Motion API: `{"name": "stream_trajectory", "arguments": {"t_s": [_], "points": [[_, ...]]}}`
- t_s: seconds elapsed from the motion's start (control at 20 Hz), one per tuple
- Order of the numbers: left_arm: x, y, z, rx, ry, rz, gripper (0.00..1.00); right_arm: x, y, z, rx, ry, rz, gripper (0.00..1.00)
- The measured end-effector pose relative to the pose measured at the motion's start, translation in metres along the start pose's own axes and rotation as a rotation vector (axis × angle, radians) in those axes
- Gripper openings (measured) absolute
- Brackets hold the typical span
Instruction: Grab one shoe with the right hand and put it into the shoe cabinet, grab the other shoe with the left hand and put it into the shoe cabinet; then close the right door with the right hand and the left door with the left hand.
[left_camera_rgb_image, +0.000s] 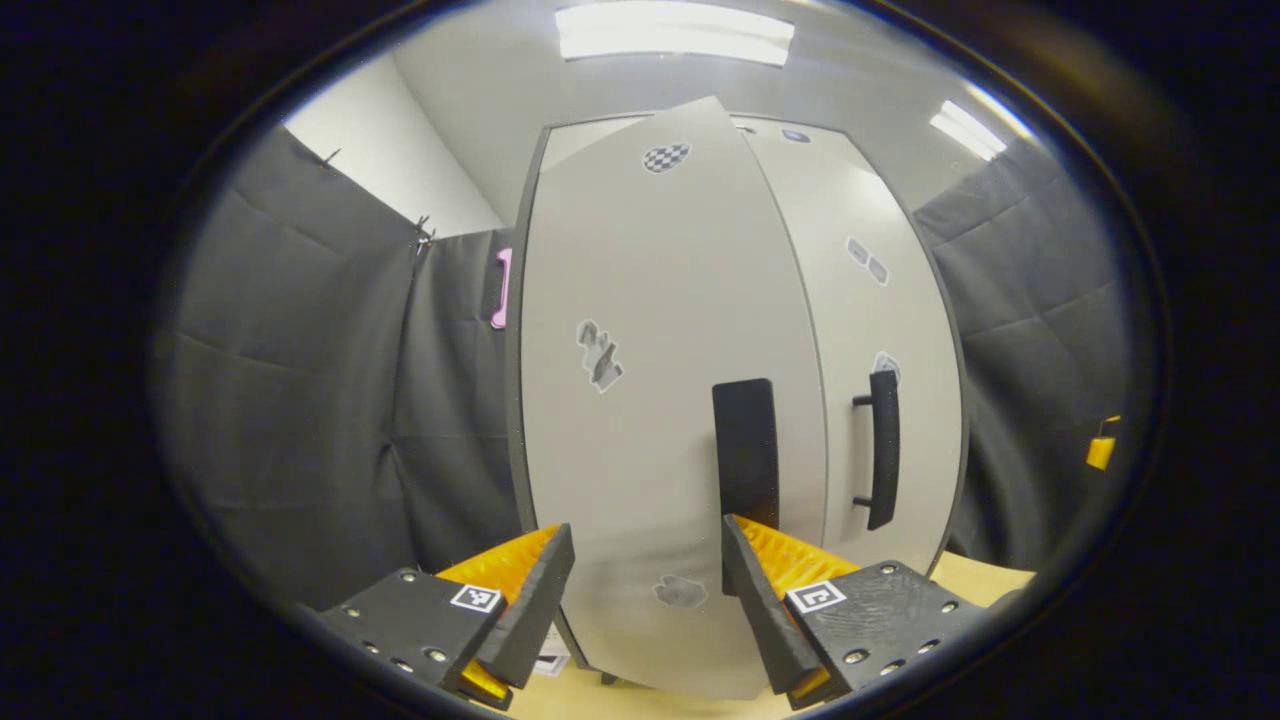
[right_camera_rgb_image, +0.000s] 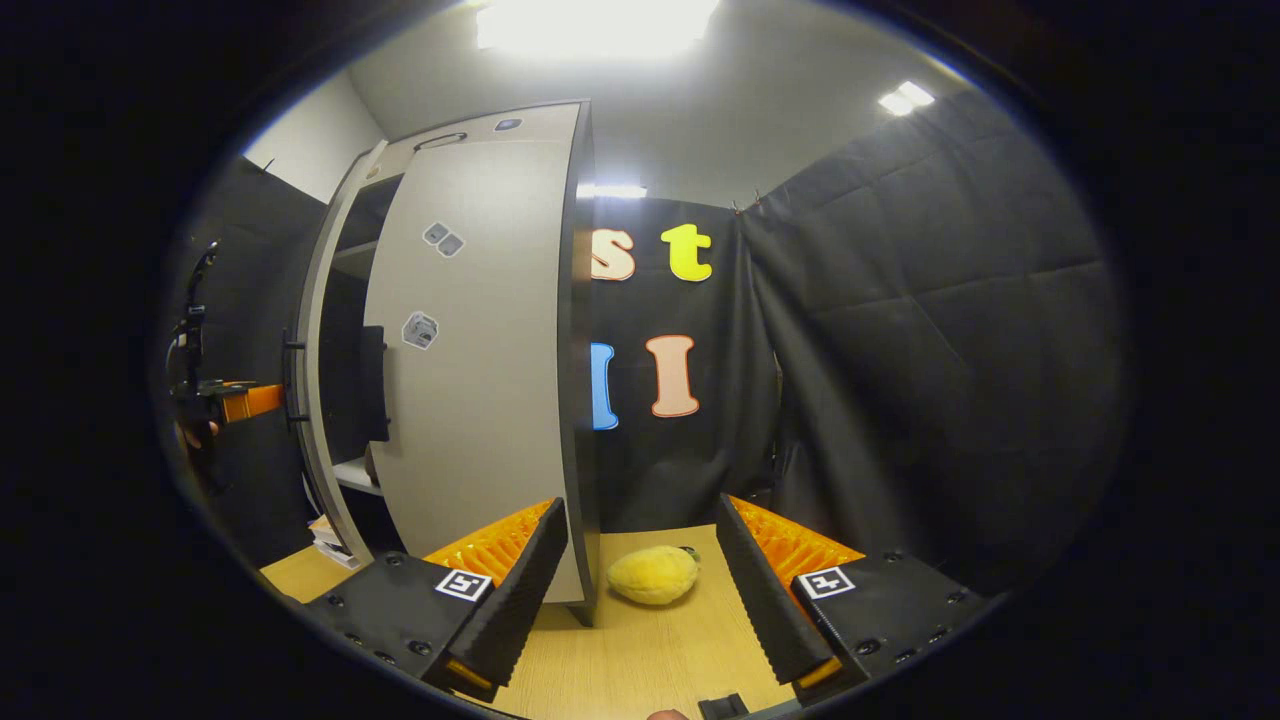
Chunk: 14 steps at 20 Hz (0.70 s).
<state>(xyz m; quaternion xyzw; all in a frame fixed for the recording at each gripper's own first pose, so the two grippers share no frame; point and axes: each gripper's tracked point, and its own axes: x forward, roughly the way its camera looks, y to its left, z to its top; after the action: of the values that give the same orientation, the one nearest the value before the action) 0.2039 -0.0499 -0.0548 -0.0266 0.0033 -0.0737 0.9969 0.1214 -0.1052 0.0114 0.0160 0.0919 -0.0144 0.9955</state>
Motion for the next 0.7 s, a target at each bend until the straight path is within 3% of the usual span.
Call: {"name": "stream_trajectory", "arguments": {"t_s": [0.05, 0.3, 0.65, 0.7], "points": [[0.0, 0.001, -0.001, -0.009, 0.002, -0.008, 0.92, 0.0, 0.002, 0.0, 0.0, -0.001, 0.004, 0.92], [-0.022, 0.015, 0.003, -0.03, 0.015, 0.047, 0.9, -0.003, 0.016, 0.013, 0.005, -0.039, 0.078, 0.95], [-0.106, 0.054, 0.014, -0.004, -0.018, 0.119, 0.91, -0.024, 0.027, 0.033, -0.02, -0.076, 0.123, 0.95], [-0.115, 0.061, 0.014, -0.009, -0.017, 0.123, 0.87, -0.029, 0.028, 0.036, -0.03, -0.083, 0.116, 0.95]]}}
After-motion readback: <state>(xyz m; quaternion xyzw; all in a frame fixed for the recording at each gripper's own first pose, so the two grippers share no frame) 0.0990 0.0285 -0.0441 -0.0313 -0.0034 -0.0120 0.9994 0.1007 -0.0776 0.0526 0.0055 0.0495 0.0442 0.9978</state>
